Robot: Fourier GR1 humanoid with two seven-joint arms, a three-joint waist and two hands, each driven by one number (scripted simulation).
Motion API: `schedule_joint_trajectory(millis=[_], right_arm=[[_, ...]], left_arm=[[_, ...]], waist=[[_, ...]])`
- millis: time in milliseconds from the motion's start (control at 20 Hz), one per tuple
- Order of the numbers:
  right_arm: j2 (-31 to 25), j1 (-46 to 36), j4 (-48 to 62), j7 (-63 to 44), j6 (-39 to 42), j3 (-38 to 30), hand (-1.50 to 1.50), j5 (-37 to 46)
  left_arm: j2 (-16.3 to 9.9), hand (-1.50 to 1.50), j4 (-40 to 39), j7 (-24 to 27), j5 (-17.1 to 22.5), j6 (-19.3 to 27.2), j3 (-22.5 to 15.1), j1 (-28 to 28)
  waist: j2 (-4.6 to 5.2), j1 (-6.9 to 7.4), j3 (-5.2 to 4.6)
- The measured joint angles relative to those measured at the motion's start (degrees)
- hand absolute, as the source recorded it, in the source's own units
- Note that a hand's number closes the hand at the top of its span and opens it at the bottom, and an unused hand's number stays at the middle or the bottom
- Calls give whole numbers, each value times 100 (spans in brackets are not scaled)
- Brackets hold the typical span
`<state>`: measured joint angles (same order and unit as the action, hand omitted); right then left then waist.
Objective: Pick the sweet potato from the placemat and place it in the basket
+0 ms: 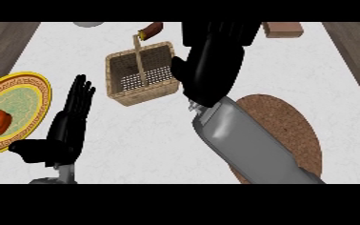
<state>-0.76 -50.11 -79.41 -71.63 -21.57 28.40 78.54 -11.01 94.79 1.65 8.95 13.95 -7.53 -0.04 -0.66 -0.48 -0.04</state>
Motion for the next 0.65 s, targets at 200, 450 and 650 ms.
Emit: schedule_joint_trajectory(millis=[200,450,650], right_arm=[[9,374,-725,18,103,-334,-150,443],[28,1021,-2118,56,366,-406,-150,742],[42,1532,-3285,145,707,-299,-150,773]], left_arm=[[-19,0,89,-103,-24,54,35,-4],[14,0,3,-65,-39,67,72,-6],[-20,0,32,-39,3,-19,120,17]], waist=[[-25,-80,5],[-31,-144,5],[-16,-108,3]])
